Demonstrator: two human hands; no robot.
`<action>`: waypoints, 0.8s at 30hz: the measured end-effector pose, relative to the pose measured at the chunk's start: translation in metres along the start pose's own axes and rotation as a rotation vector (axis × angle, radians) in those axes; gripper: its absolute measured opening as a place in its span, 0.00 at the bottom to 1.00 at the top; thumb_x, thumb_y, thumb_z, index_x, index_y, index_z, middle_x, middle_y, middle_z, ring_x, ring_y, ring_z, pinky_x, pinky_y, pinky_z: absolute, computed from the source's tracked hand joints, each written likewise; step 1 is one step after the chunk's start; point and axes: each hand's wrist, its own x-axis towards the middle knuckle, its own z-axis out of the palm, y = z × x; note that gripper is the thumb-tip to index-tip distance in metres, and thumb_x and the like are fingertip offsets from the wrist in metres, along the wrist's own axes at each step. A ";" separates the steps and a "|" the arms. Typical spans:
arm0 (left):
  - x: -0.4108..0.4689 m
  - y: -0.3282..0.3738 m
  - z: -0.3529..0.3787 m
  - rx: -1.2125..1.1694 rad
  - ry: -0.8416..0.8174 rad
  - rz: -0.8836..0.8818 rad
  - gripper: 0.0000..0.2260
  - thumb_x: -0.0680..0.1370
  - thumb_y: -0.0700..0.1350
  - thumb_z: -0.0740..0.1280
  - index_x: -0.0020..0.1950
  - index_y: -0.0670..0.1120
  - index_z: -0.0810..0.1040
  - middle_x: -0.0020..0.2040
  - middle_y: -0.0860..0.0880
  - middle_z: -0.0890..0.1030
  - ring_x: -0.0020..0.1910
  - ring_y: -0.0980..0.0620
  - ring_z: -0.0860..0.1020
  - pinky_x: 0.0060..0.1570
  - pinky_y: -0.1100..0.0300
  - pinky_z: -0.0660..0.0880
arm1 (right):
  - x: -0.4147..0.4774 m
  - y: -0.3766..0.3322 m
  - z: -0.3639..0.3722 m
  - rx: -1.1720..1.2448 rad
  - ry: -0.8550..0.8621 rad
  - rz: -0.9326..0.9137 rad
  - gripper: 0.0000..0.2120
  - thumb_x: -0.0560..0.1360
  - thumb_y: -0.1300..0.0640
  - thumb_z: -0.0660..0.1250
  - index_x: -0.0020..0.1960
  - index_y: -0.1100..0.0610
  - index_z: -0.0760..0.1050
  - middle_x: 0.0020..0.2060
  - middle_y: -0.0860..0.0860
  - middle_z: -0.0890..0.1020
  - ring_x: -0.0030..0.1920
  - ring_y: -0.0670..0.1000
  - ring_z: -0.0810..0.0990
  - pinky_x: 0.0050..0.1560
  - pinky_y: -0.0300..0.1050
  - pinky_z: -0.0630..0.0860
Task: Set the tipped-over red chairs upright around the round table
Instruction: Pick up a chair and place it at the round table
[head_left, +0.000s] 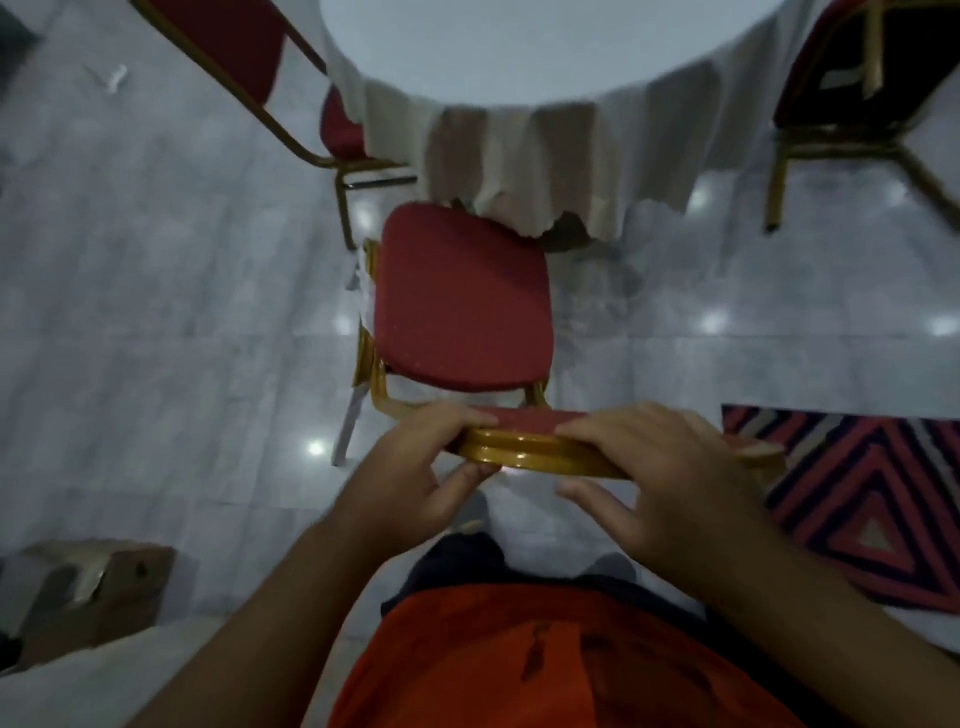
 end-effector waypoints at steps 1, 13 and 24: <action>-0.005 -0.004 -0.011 0.009 0.001 -0.021 0.13 0.77 0.48 0.71 0.62 0.50 0.78 0.54 0.53 0.82 0.53 0.58 0.80 0.52 0.59 0.78 | -0.001 0.005 -0.001 -0.016 -0.032 0.016 0.20 0.75 0.35 0.66 0.62 0.45 0.77 0.53 0.41 0.81 0.53 0.46 0.78 0.51 0.48 0.72; -0.035 0.008 -0.069 0.240 0.016 -0.139 0.17 0.69 0.57 0.69 0.57 0.55 0.79 0.52 0.59 0.79 0.53 0.57 0.76 0.57 0.53 0.73 | 0.003 -0.006 0.013 0.181 -0.166 0.049 0.15 0.80 0.38 0.58 0.62 0.43 0.72 0.56 0.35 0.74 0.55 0.43 0.74 0.53 0.45 0.70; -0.060 -0.027 -0.087 0.524 0.115 -0.029 0.20 0.73 0.68 0.66 0.53 0.55 0.84 0.47 0.56 0.83 0.45 0.53 0.79 0.43 0.51 0.74 | 0.057 -0.040 0.067 0.122 -0.247 -0.209 0.22 0.70 0.44 0.74 0.57 0.57 0.81 0.48 0.49 0.83 0.47 0.50 0.81 0.47 0.54 0.80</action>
